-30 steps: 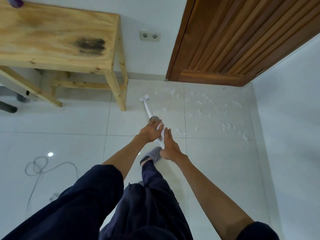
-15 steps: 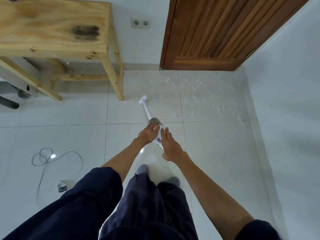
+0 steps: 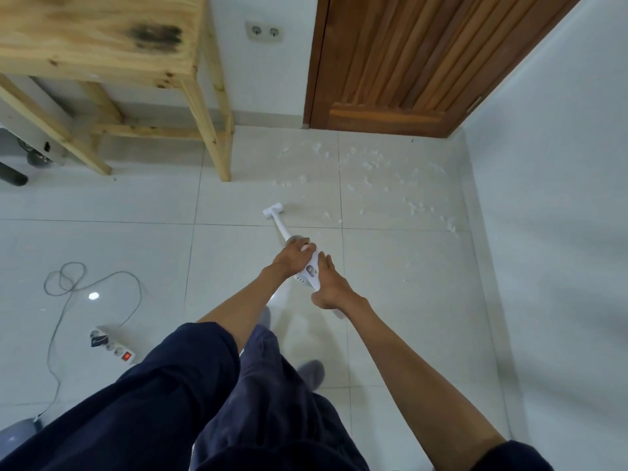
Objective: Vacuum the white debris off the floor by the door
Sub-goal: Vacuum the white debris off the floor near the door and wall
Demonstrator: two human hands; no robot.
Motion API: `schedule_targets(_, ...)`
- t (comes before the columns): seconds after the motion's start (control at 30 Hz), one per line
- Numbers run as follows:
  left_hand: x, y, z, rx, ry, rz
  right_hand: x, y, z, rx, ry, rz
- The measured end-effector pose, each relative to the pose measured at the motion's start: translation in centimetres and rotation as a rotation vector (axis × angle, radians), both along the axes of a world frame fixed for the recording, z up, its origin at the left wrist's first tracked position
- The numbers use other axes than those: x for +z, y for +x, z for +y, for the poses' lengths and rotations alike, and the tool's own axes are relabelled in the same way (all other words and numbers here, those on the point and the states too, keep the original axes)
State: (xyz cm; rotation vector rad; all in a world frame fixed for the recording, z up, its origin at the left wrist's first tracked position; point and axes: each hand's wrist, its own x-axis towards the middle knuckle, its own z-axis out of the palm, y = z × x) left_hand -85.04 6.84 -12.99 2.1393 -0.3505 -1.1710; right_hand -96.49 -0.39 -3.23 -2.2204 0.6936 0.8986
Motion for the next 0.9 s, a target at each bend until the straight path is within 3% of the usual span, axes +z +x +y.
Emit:
schedule_targets(0.2,-0.9,-3.6,-2.7,0.113,-0.032,0.097,0.3,-4.3,-1.9,-0.183,0.105,0.022)
schedule_targets(0.4,-1.5,-4.7,-3.9,0.146,-0.040,0.094,0.3,-5.3,-3.1,-0.201,0.124,0.006)
schedule_targets(0.67,0.4,-0.4,-4.9,0.150,-0.066,0.085,-0.3,-0.8,-4.0,-0.239,0.149,-0.022)
schedule_targets(0.9,0.1,8.5,-7.0,0.117,-0.068,0.078,-0.3,8.1,-5.8,-0.312,0.142,-0.039)
